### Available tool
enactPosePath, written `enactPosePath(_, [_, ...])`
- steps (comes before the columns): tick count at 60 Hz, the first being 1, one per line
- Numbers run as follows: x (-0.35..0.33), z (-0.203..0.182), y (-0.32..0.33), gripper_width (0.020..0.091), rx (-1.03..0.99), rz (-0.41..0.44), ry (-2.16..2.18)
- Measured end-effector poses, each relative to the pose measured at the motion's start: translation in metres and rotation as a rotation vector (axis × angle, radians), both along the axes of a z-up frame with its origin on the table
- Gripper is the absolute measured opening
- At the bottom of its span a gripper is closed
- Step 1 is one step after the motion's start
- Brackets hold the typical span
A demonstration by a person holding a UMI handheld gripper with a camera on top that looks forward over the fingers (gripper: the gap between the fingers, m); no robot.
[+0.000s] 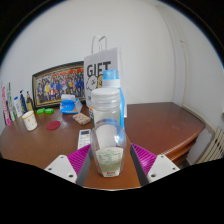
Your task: Pour water
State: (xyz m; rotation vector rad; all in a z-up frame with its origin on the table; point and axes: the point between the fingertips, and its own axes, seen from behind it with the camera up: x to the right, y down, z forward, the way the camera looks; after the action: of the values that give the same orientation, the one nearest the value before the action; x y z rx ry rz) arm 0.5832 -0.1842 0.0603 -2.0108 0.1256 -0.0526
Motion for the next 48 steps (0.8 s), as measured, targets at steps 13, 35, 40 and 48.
enactPosePath(13, [-0.009, -0.007, 0.01, 0.0497, 0.027, 0.031, -0.015])
enactPosePath(35, [0.0, 0.042, 0.01, 0.0434, 0.02, -0.024, -0.176])
enactPosePath(40, [-0.006, 0.075, 0.021, 0.0436, 0.031, -0.045, -0.269])
enactPosePath(48, [-0.032, 0.135, 0.053, 0.0434, 0.061, -0.05, -0.491])
